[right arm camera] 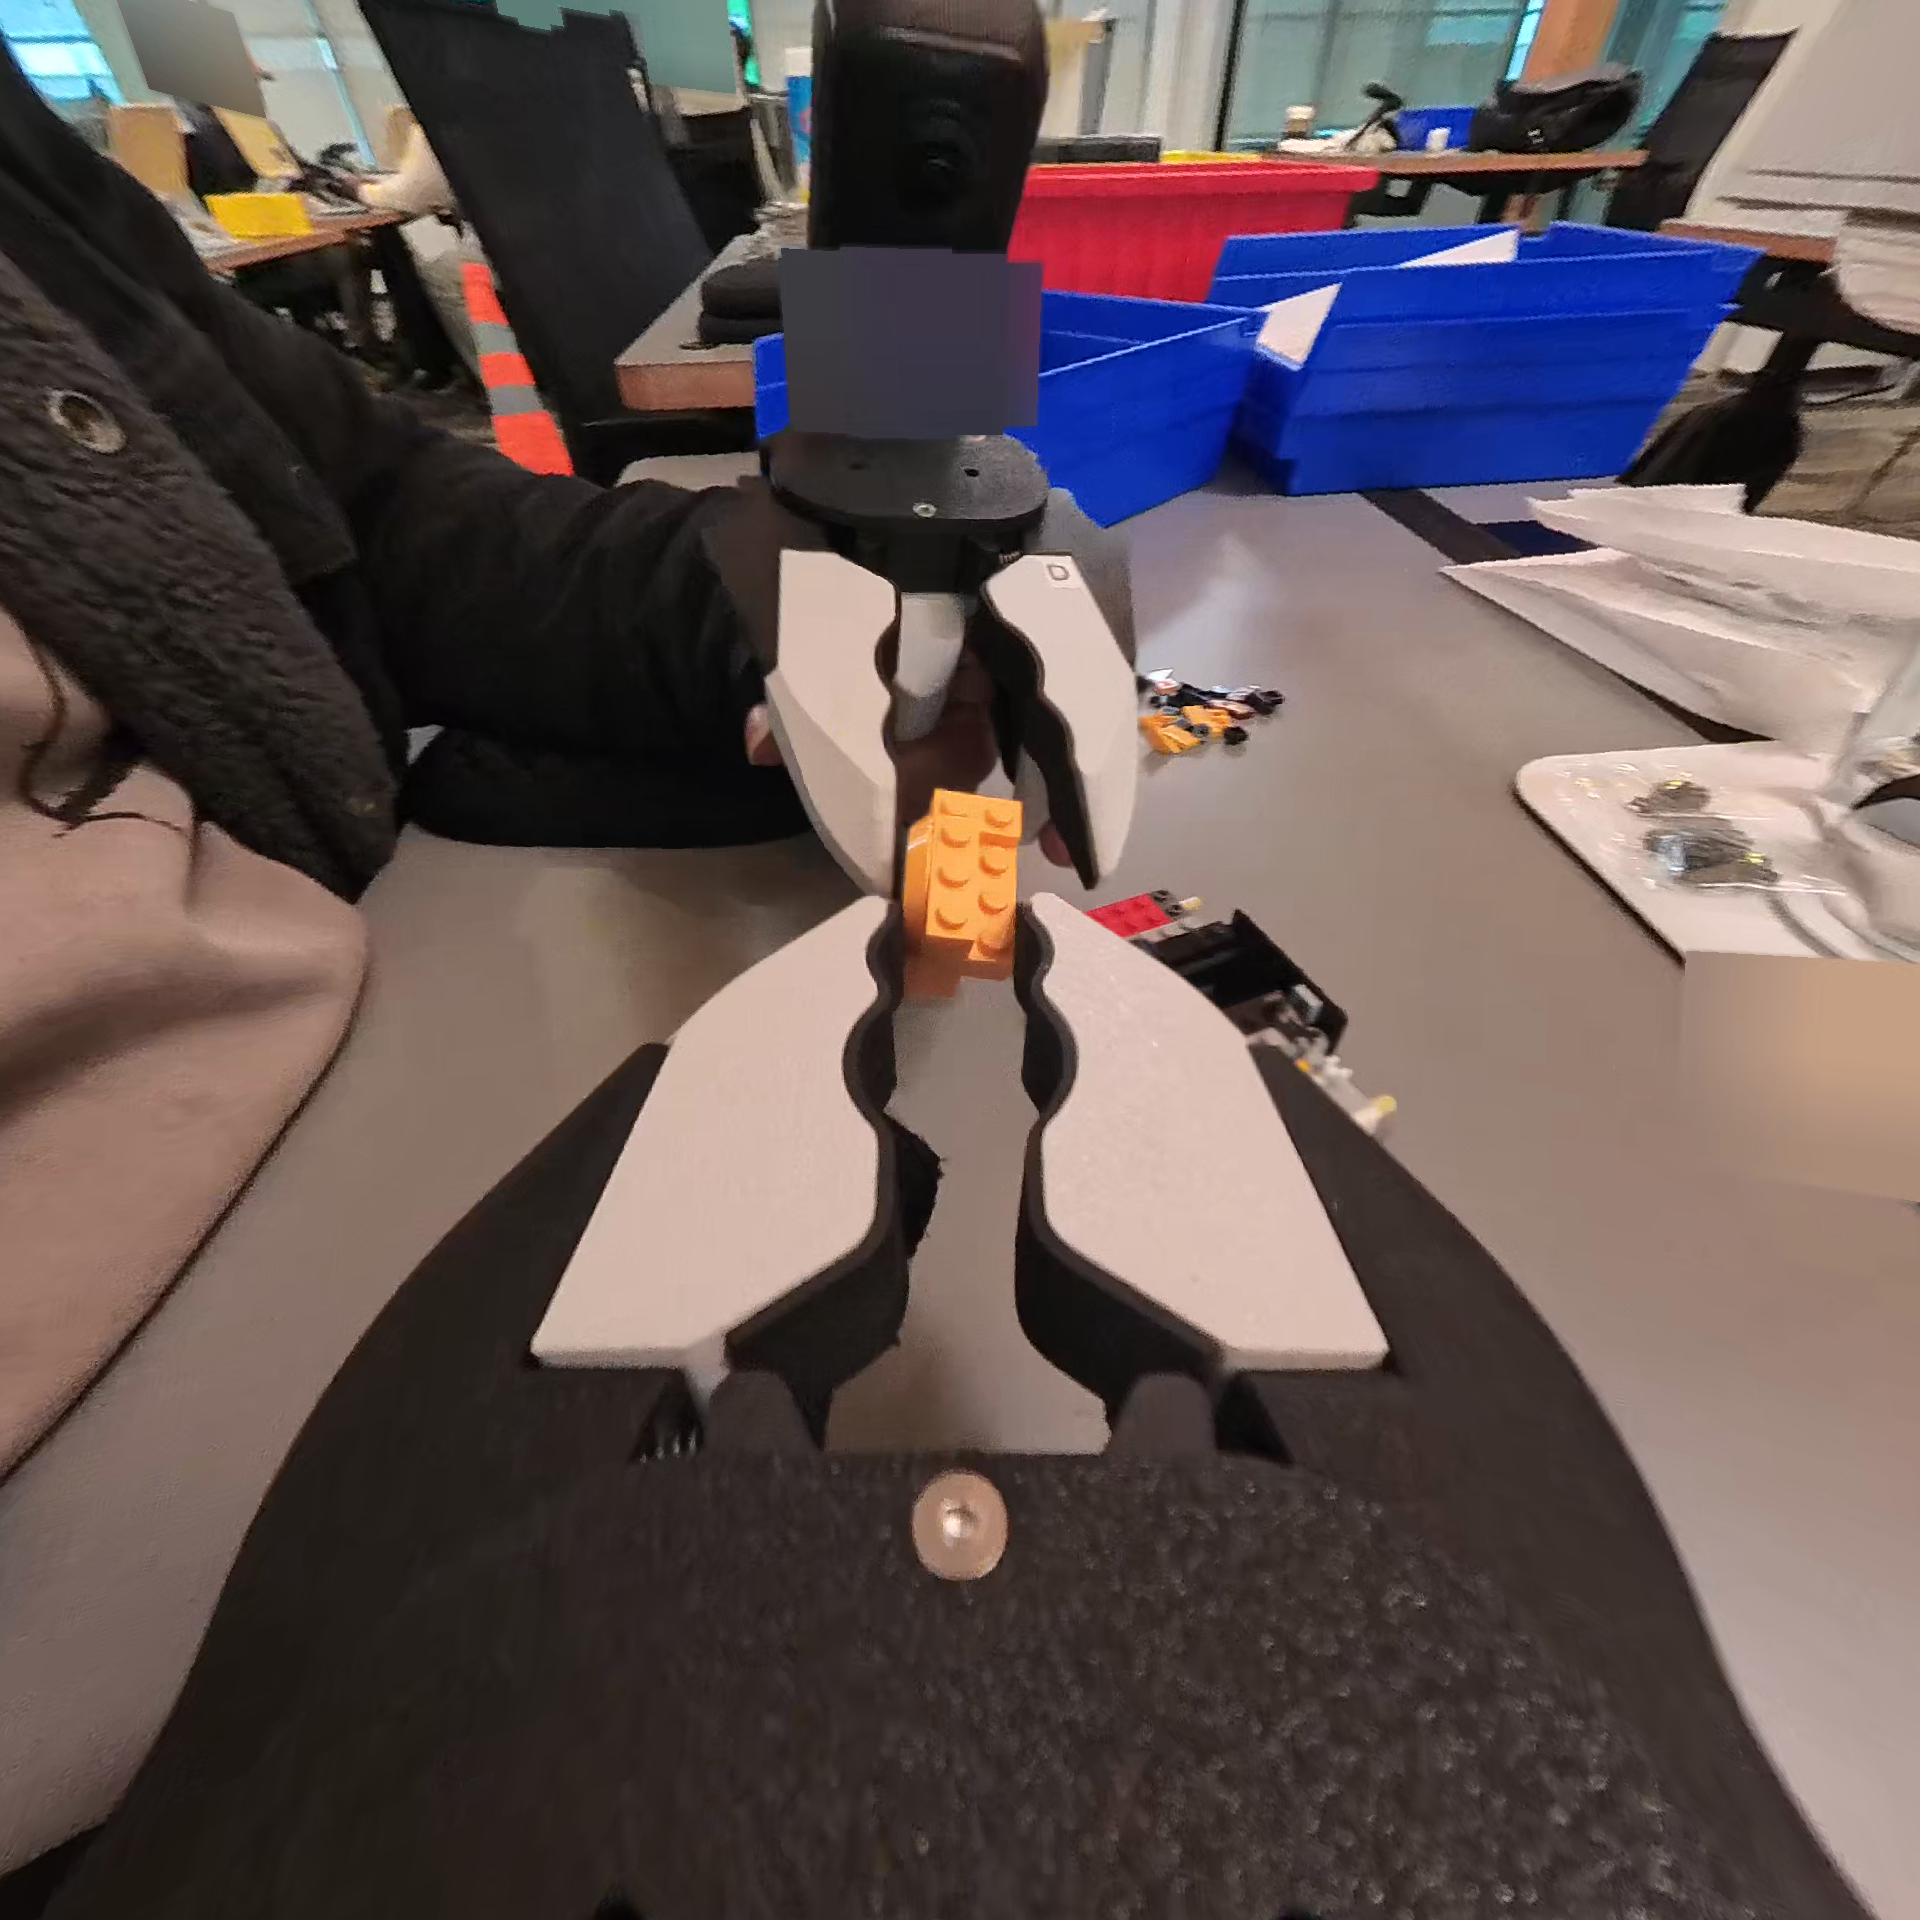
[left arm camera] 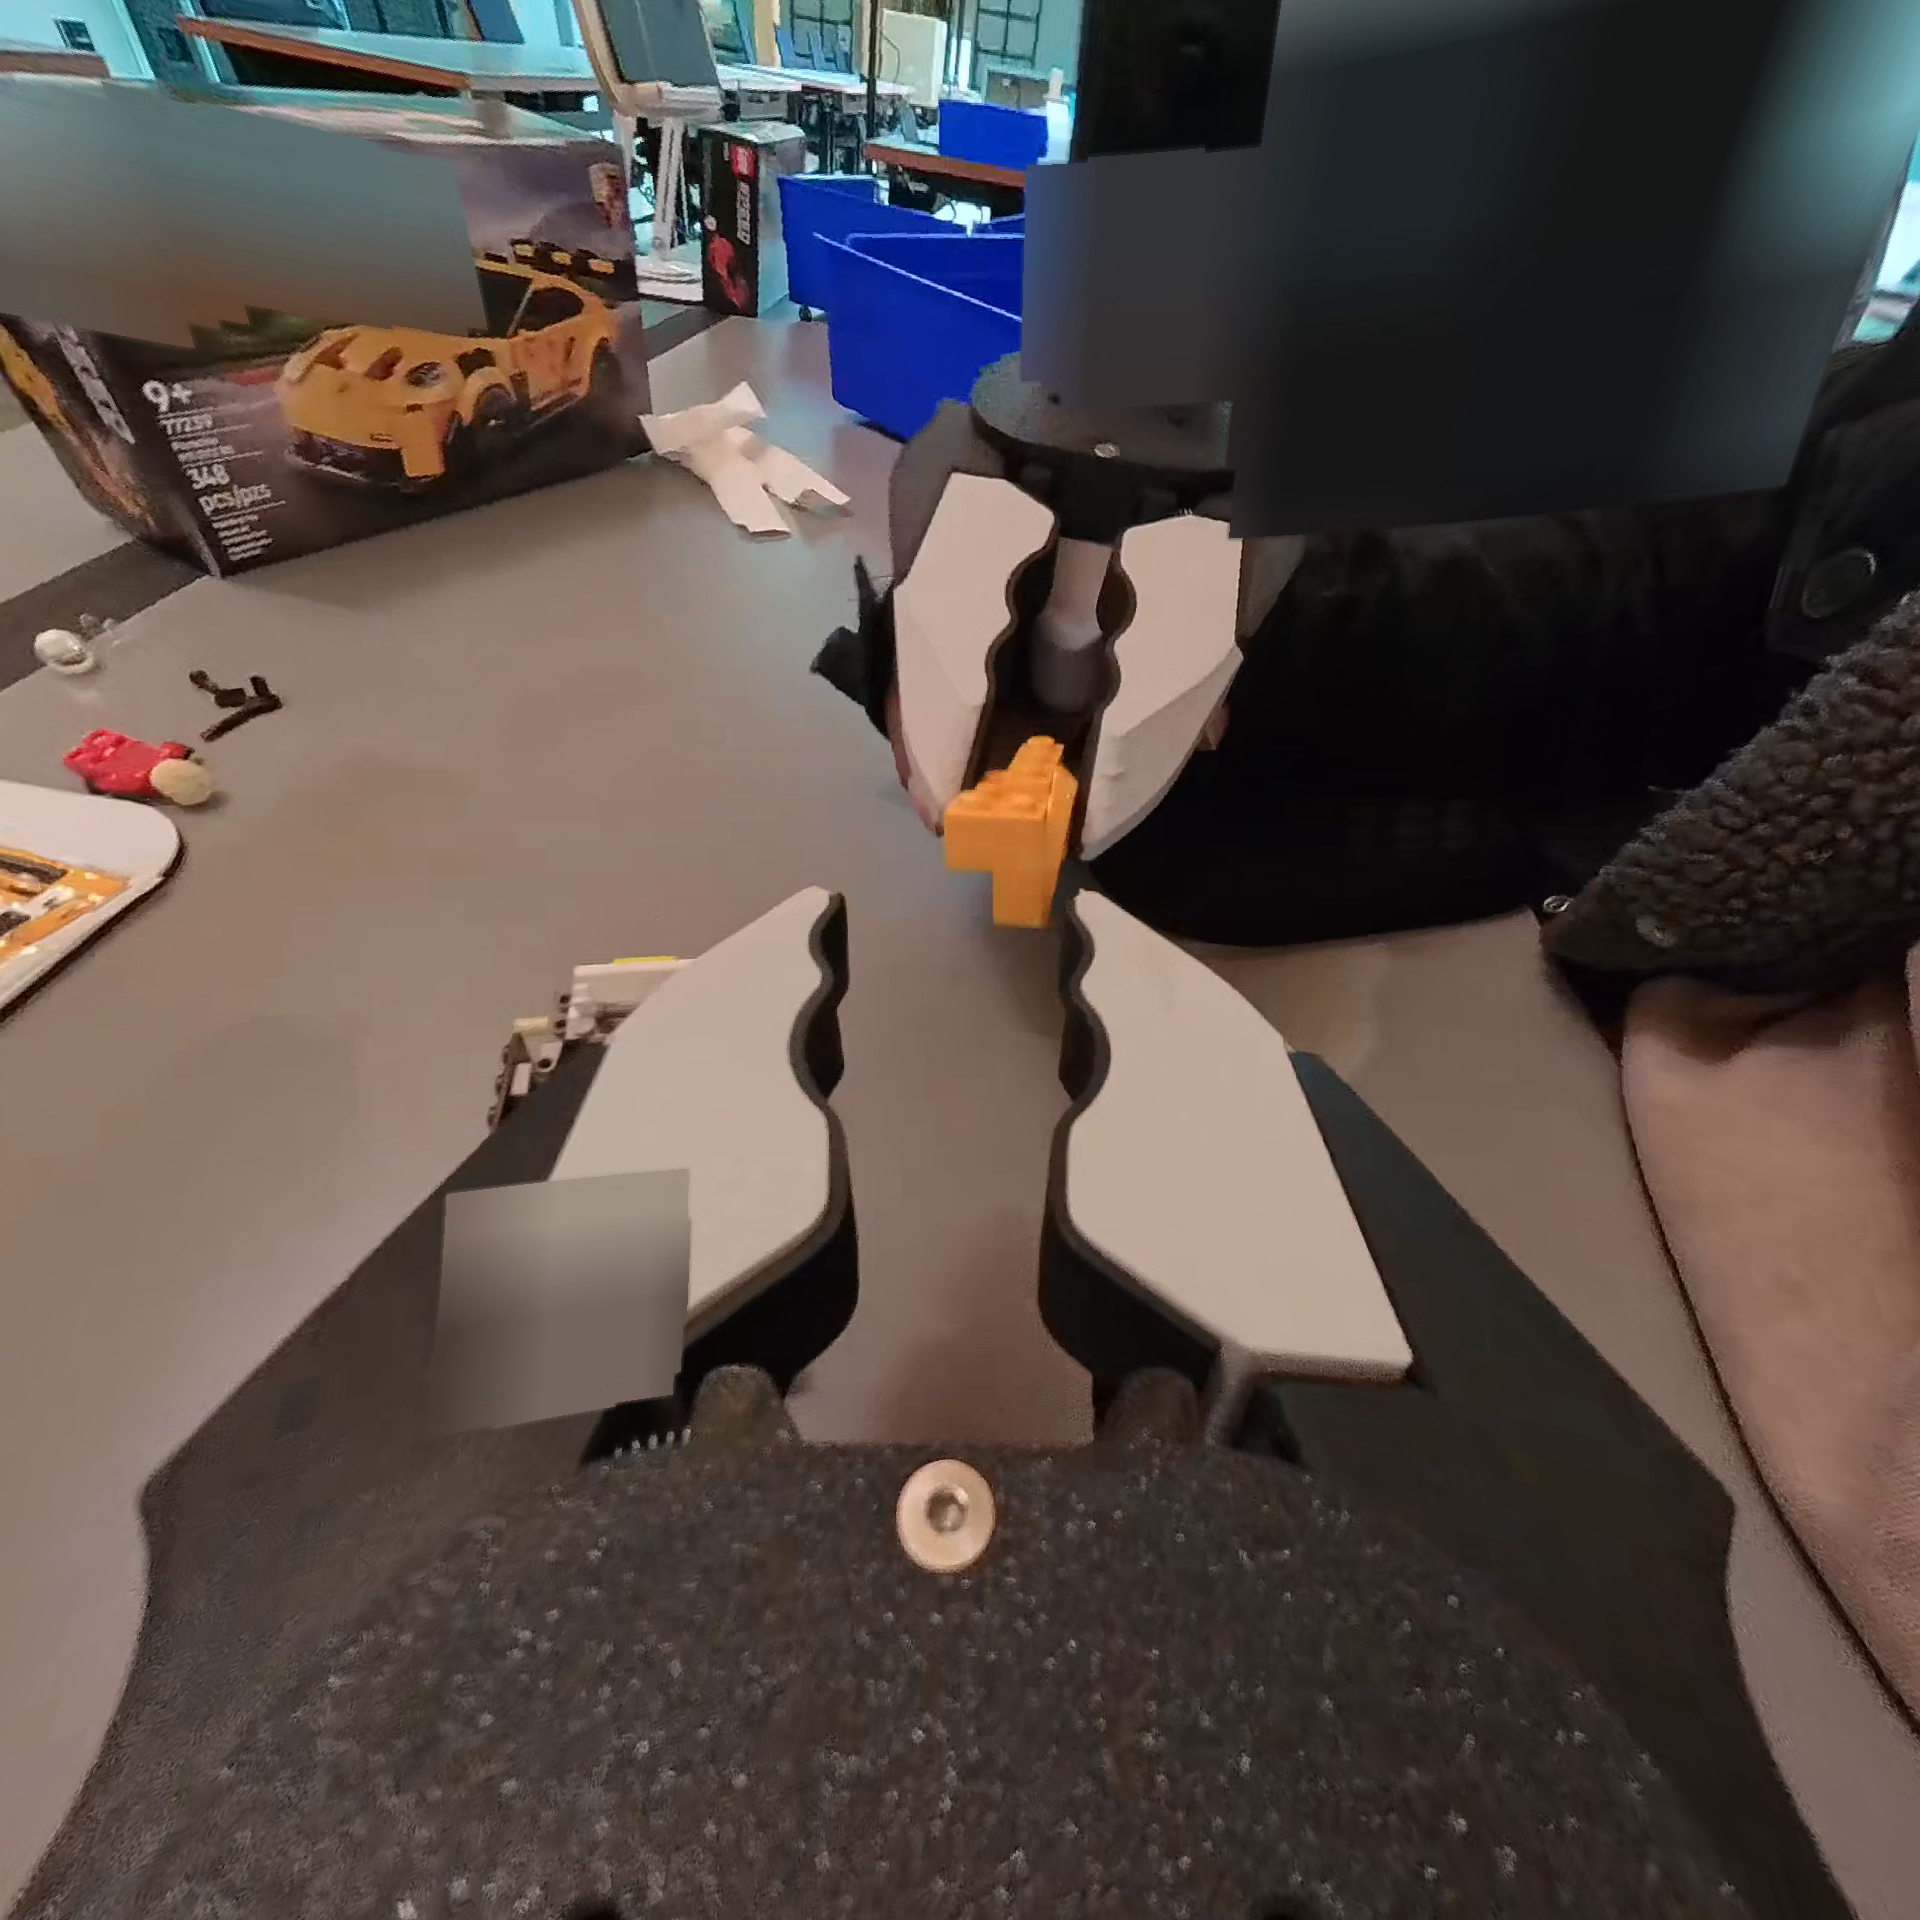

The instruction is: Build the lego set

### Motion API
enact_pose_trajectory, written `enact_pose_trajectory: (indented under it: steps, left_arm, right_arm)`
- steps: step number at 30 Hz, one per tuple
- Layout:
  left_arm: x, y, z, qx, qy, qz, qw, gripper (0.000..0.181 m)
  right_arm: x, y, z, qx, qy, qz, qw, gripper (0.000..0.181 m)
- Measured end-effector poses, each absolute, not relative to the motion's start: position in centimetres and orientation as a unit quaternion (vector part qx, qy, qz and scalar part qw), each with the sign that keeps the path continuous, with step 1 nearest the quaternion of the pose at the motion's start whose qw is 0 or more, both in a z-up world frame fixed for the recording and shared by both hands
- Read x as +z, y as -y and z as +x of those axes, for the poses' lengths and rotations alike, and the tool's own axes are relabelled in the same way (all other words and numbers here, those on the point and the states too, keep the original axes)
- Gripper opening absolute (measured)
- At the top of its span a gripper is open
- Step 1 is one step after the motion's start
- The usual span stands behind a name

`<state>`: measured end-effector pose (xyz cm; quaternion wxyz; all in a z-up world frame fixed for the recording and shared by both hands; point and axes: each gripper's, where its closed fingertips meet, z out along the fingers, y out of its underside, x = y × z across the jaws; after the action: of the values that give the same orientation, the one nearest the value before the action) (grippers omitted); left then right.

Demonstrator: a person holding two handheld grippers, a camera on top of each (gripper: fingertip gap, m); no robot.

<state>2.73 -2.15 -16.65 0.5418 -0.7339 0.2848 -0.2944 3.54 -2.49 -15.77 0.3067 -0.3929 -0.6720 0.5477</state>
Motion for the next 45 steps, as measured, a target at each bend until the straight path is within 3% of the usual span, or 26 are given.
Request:
enact_pose_trajectory:
  steps: [6,28,33,35,40,41,45]
  left_arm:
    - [-16.5,2.9,4.1,-0.302,-0.312,-0.721,0.540,0.020]
    - [-15.6,1.9,2.3,-0.408,-0.191,-0.731,0.513,0.020]
    - [-15.4,2.4,3.0,-0.411,-0.216,-0.720,0.516,0.020]
    - [-15.5,2.7,3.4,-0.409,-0.229,-0.720,0.512,0.020]
    - [-16.3,1.7,2.3,-0.381,-0.201,-0.741,0.515,0.022]
    - [-16.7,1.3,1.7,-0.370,-0.184,-0.752,0.514,0.023]
    - [-15.6,1.1,1.6,-0.425,-0.131,-0.736,0.511,0.025]
  right_arm:
    - [-16.5,3.3,3.6,0.546,0.686,-0.389,0.283,0.020]
    - [-15.9,1.4,3.1,0.566,0.641,-0.429,0.291,0.020]
    - [-16.1,2.6,3.2,0.582,0.646,-0.426,0.252,0.030]
    - [-16.1,3.0,3.2,0.581,0.651,-0.421,0.248,0.022]
    - [-15.0,1.8,2.9,0.566,0.636,-0.431,0.299,0.019]
    - [-14.6,1.3,2.9,0.563,0.628,-0.435,0.315,0.009]
    - [-14.5,-1.2,2.3,0.472,0.626,-0.453,0.424,0.008]
